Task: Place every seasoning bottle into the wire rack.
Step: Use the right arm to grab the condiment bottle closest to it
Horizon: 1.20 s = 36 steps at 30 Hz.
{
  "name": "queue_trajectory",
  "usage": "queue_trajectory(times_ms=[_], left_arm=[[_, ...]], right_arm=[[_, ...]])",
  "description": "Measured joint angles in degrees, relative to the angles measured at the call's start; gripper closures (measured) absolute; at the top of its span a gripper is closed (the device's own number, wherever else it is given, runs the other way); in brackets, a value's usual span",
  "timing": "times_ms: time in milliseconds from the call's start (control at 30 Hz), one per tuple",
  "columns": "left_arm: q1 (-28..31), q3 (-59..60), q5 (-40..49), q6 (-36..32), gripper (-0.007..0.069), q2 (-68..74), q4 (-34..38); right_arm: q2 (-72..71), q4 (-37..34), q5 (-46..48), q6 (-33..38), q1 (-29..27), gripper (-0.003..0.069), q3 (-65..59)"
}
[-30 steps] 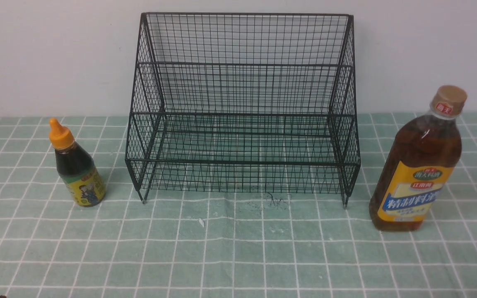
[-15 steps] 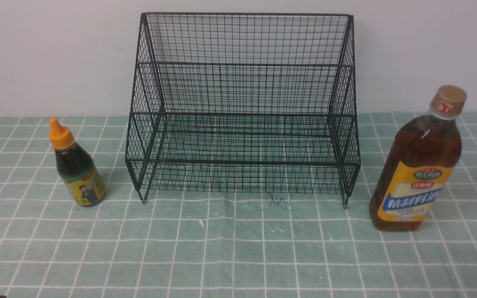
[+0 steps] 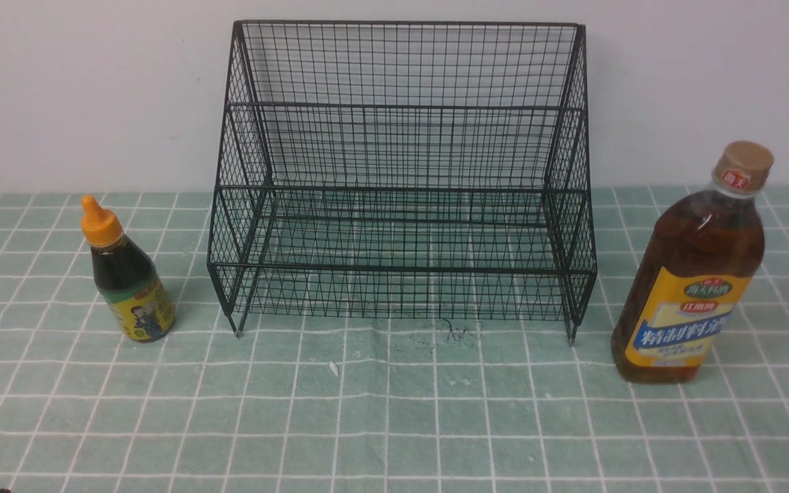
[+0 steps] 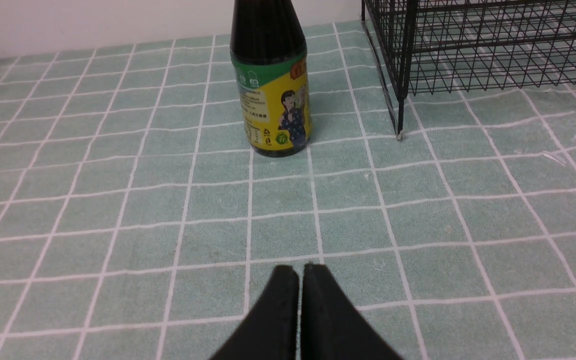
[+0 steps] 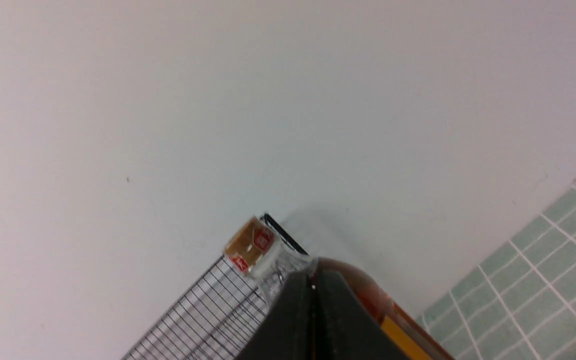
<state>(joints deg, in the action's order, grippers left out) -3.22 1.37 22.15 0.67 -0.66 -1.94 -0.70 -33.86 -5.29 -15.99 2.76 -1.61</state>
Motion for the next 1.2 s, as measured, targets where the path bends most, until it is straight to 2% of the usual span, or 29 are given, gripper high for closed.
queue_trajectory(times_ms=[100,233,267,367,467,500,533,567,633,800,933,1167,1200], left_arm=[[0.0,0.0,0.0,0.0,0.0631,0.0,0.0],[0.0,0.0,0.0,0.0,0.0631,0.0,0.0],[0.0,0.0,0.0,0.0,0.0631,0.0,0.0],[0.0,0.0,0.0,0.0,0.0631,0.0,0.0],[0.0,0.0,0.0,0.0,0.0631,0.0,0.0],[0.0,0.0,0.0,0.0,0.0631,0.0,0.0],[0.0,0.0,0.0,0.0,0.0631,0.0,0.0],[0.0,0.0,0.0,0.0,0.0631,0.0,0.0],[0.0,0.0,0.0,0.0,0.0631,0.0,0.0],[0.0,0.0,0.0,0.0,0.0631,0.0,0.0],[0.0,0.0,0.0,0.0,0.0631,0.0,0.0],[0.0,0.0,0.0,0.0,0.0631,0.0,0.0],[0.0,0.0,0.0,0.0,0.0631,0.0,0.0]], right_arm=[[0.0,-0.3,-2.6,-3.3,0.0,0.0662,1.1],[0.3,6.0,4.3,-3.6,0.0,0.0662,10.0],[2.2,11.5,10.8,-3.0,0.0,0.0662,17.6],[9.3,18.5,23.7,-0.9,0.0,0.0662,30.1],[20.2,23.1,39.7,4.6,0.0,0.0662,43.0],[21.0,23.4,40.8,5.1,0.0,0.0662,43.8],[28.9,24.2,50.3,9.4,0.0,0.0662,51.2],[30.5,24.3,51.2,9.7,0.0,0.0662,51.9],[39.2,24.3,59.5,12.9,0.0,0.0659,59.5],[54.3,22.3,70.5,14.4,0.0,0.0617,71.1],[69.6,20.1,76.6,16.5,0.0,0.05,81.9],[84.9,20.4,77.2,17.0,0.0,0.0267,92.6],[84.9,20.4,77.2,17.0,0.0,0.0267,92.8]])
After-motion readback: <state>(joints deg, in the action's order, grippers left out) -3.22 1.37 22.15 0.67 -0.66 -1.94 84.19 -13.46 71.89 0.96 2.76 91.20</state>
